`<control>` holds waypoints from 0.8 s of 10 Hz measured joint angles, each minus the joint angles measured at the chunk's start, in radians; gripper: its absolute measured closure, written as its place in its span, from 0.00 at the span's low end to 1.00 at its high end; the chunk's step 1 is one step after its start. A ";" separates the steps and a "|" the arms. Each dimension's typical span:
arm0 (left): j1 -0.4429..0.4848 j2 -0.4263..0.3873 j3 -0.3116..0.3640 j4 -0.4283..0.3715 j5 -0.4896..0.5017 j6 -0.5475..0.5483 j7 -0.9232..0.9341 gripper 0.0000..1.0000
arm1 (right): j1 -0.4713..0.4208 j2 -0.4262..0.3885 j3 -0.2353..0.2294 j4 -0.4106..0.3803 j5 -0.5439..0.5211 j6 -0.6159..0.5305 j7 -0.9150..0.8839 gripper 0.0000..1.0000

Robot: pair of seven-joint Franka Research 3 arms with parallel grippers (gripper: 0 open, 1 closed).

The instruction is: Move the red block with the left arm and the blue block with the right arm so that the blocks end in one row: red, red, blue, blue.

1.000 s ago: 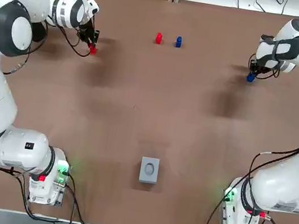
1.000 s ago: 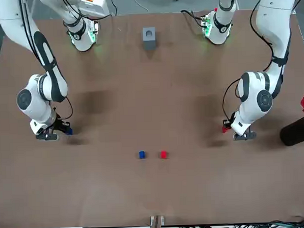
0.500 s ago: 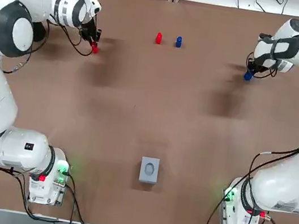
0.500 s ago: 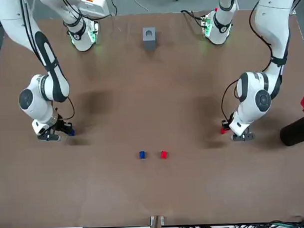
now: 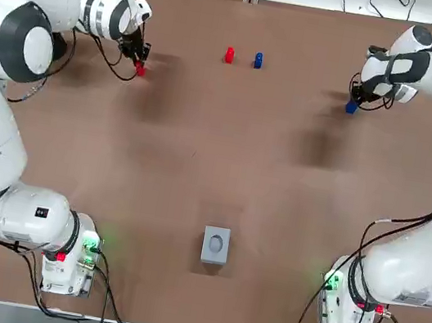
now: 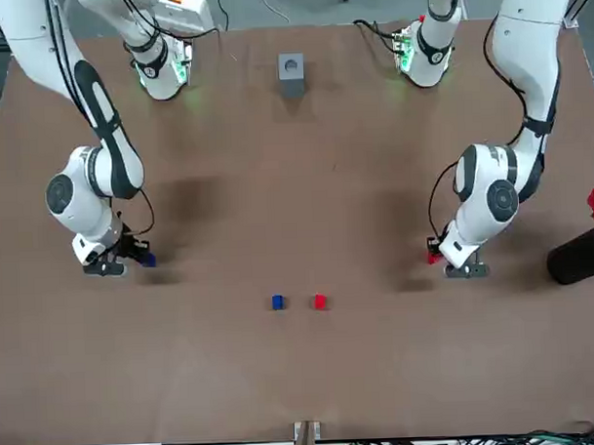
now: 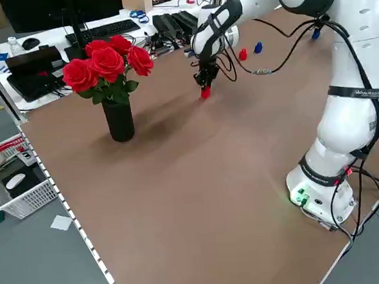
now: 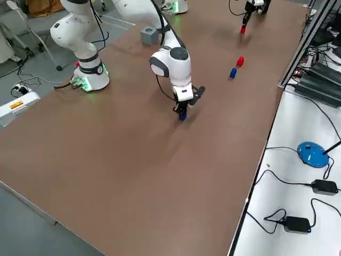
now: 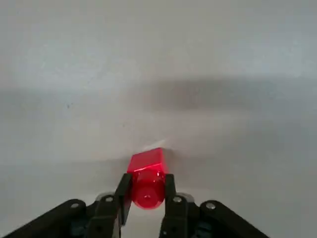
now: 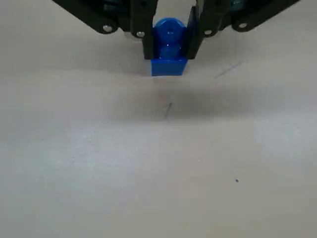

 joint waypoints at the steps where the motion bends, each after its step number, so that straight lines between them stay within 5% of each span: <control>1: -0.008 0.011 0.000 0.018 0.000 0.000 -0.016 0.70 | 0.014 0.004 0.002 0.006 0.002 0.000 0.024 0.70; 8: -0.087 0.101 -0.021 0.164 0.002 -0.024 -0.097 0.70 | 0.060 0.043 0.037 0.068 0.002 -0.002 0.169 0.70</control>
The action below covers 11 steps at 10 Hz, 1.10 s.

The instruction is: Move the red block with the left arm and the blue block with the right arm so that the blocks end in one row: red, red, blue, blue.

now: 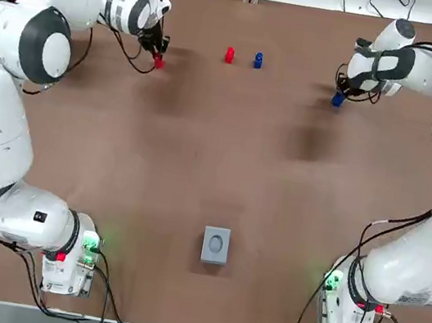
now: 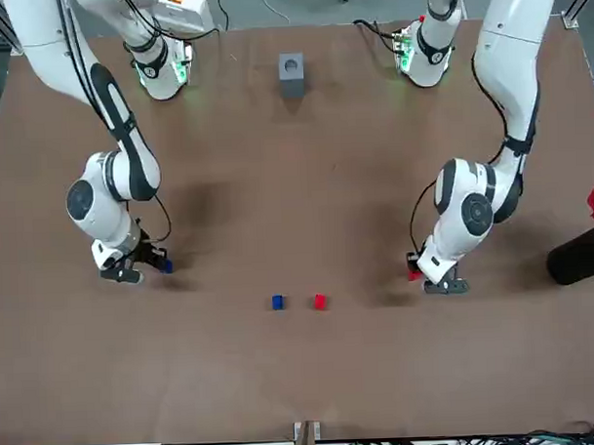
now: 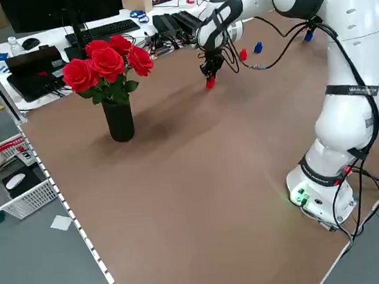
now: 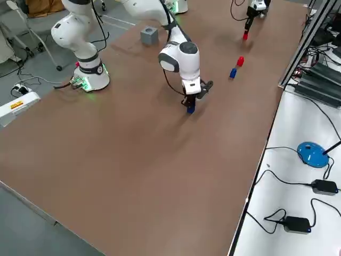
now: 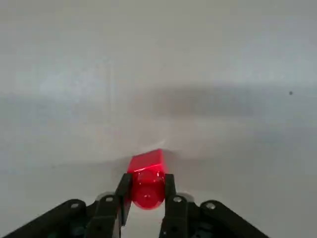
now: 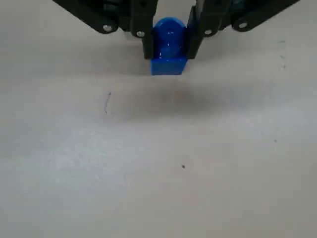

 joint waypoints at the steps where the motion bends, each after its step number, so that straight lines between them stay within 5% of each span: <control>1: -0.011 0.018 0.000 0.038 0.000 -0.042 -0.004 0.70 | 0.010 0.006 0.001 0.010 0.000 -0.001 0.016 0.70; 5: -0.092 0.112 -0.001 0.207 0.004 -0.136 -0.083 0.70 | 0.044 0.027 -0.001 0.049 -0.001 -0.017 0.052 0.70; 11: -0.179 0.194 0.012 0.351 0.004 -0.183 -0.126 0.70 | 0.116 0.090 0.003 0.153 -0.002 -0.036 0.117 0.70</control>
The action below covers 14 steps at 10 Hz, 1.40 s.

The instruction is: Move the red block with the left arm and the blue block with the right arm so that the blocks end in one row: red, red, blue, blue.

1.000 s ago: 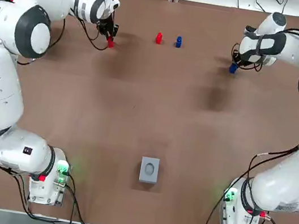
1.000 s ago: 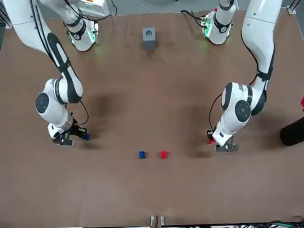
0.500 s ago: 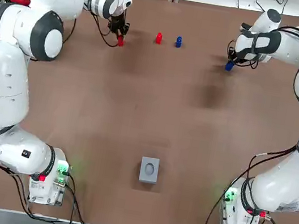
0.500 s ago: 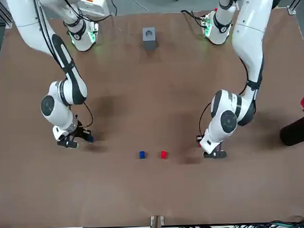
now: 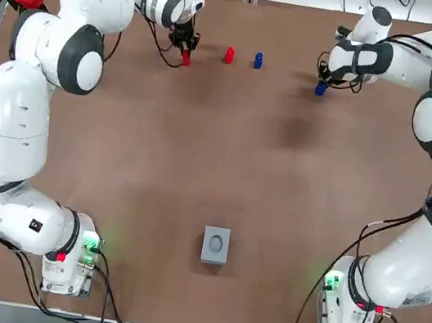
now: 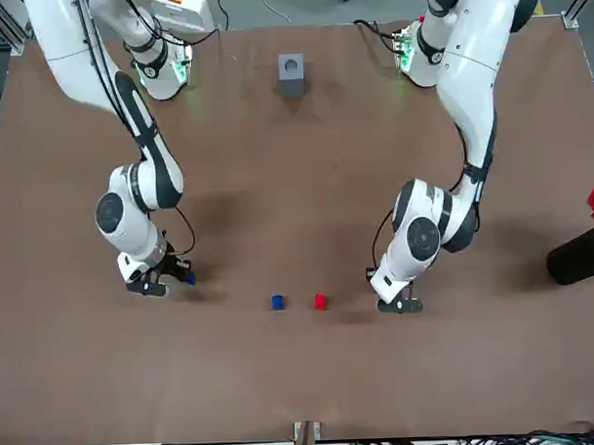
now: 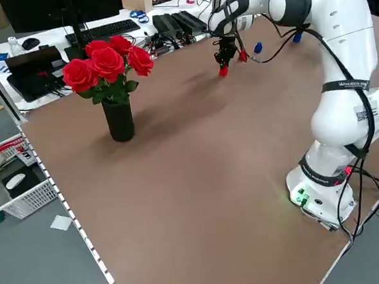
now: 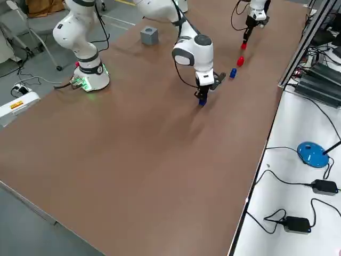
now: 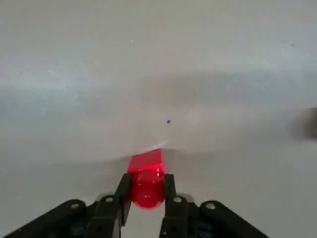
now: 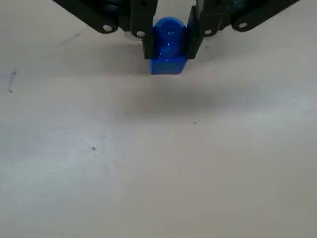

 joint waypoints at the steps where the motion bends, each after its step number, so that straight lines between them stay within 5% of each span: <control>1: -0.018 0.023 0.019 0.047 0.000 -0.040 0.000 0.70 | 0.002 0.005 -0.001 0.010 0.000 -0.009 0.000 0.70; 4: -0.116 0.074 0.119 0.147 0.000 -0.096 0.000 0.70 | 0.019 0.021 -0.002 0.044 -0.005 -0.034 0.035 0.70; 14: -0.162 0.148 0.117 0.265 0.000 -0.071 0.004 0.70 | 0.084 0.127 0.038 0.247 -0.192 -0.171 0.328 0.70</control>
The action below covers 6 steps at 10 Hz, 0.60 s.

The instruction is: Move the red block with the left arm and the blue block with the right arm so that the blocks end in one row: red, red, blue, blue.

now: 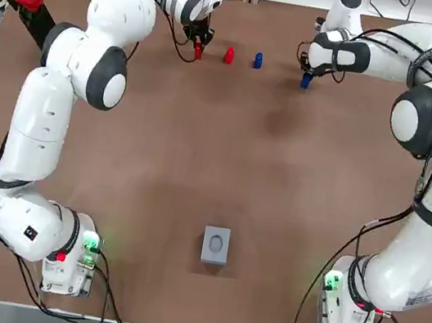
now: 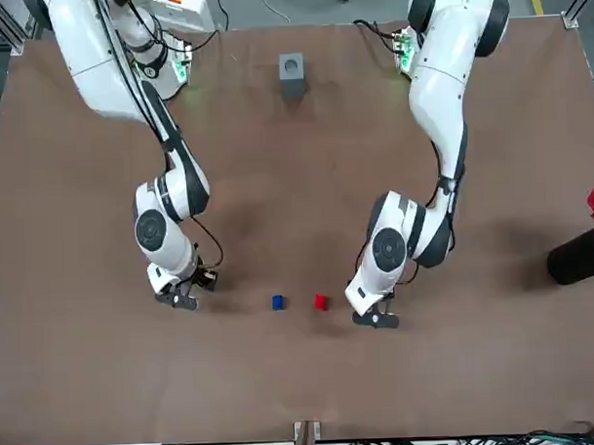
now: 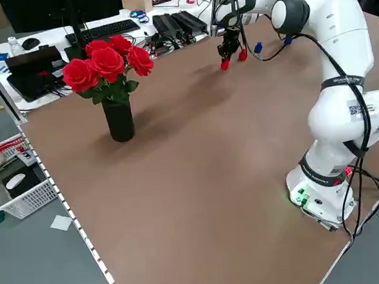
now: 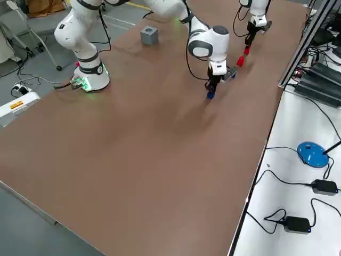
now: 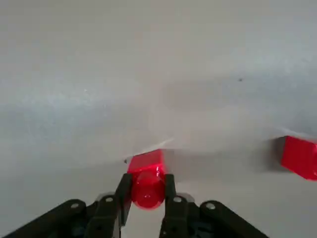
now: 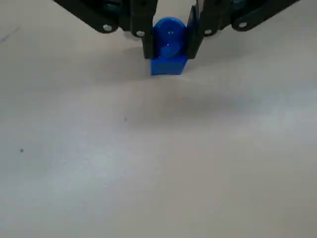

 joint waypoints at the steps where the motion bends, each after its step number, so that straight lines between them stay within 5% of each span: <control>1: -0.008 0.006 0.000 0.010 0.000 0.000 0.001 0.70 | 0.002 0.009 0.003 0.016 -0.001 -0.003 0.012 0.70; 6: -0.039 0.014 -0.007 0.022 0.000 0.001 0.001 0.70 | 0.006 0.049 0.028 0.080 -0.002 -0.005 0.069 0.70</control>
